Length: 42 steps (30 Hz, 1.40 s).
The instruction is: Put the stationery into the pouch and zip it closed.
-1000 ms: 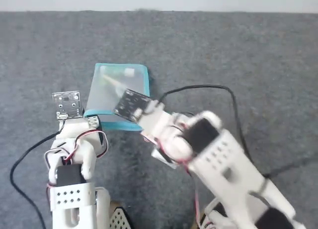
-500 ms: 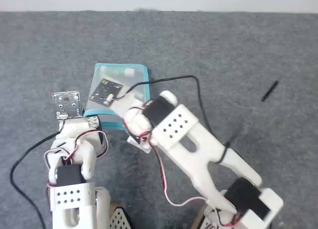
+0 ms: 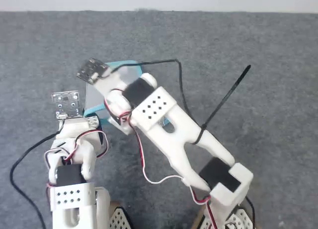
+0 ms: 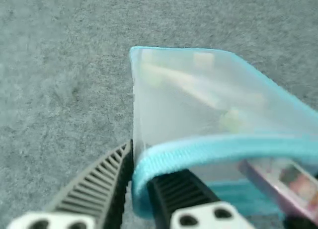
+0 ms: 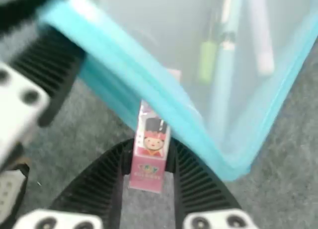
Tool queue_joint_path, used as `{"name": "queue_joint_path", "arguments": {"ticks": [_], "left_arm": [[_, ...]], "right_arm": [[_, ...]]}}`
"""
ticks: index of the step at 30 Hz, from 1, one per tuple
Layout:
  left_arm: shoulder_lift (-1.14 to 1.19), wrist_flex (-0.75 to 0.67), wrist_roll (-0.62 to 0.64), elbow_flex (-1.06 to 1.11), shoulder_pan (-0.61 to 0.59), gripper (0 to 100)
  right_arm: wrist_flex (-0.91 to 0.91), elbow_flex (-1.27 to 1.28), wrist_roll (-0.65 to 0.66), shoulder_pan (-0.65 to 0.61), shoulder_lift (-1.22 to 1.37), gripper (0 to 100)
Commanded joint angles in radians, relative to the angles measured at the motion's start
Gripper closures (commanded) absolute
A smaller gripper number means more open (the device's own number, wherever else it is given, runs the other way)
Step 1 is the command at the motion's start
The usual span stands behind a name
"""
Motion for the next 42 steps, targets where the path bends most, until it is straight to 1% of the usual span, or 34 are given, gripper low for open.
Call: {"name": "queue_joint_path", "arguments": {"ticks": [1,3,6,10,16,20,26,28,30,33,35,39,42], "left_arm": [[-0.002,-0.029,0.012,-0.013,-0.006,99],[-0.002,-0.029,0.012,-0.013,-0.006,99],[-0.002,-0.029,0.012,-0.013,-0.006,99],[-0.002,-0.029,0.012,-0.013,-0.006,99],[-0.002,-0.029,0.012,-0.013,-0.006,99],[-0.002,-0.032,0.012,-0.013,-0.006,99],[-0.002,-0.029,0.012,-0.012,-0.006,99],[-0.002,-0.028,0.012,-0.021,-0.006,99],[-0.003,-0.02,0.012,-0.053,-0.006,99],[-0.003,0.035,0.012,-0.151,-0.006,99],[-0.002,0.043,0.012,-0.208,-0.006,99],[0.0,0.049,0.012,-0.311,0.0,99],[-0.002,0.051,0.012,-0.36,-0.006,99]], "right_arm": [[0.001,-0.155,-0.029,0.019,0.03,81.9],[-0.008,-0.163,-0.023,0.019,0.051,75.9],[-0.01,-0.164,-0.023,0.019,0.062,71.8],[0.012,-0.164,-0.021,0.036,0.01,71.6],[0.091,-0.164,-0.018,0.088,-0.186,71.7],[0.142,-0.16,0.034,0.111,-0.295,71.7],[0.211,-0.158,0.043,0.122,-0.355,71.7],[0.231,-0.147,0.043,0.173,-0.361,71.7],[0.223,-0.094,0.052,0.255,-0.38,71.7],[0.134,0.08,0.087,0.363,-0.437,71.7],[0.031,0.244,0.098,0.398,-0.487,71.7],[-0.208,0.586,0.114,0.392,-0.576,71.7],[-0.397,0.793,0.11,0.38,-0.642,71.7]]}}
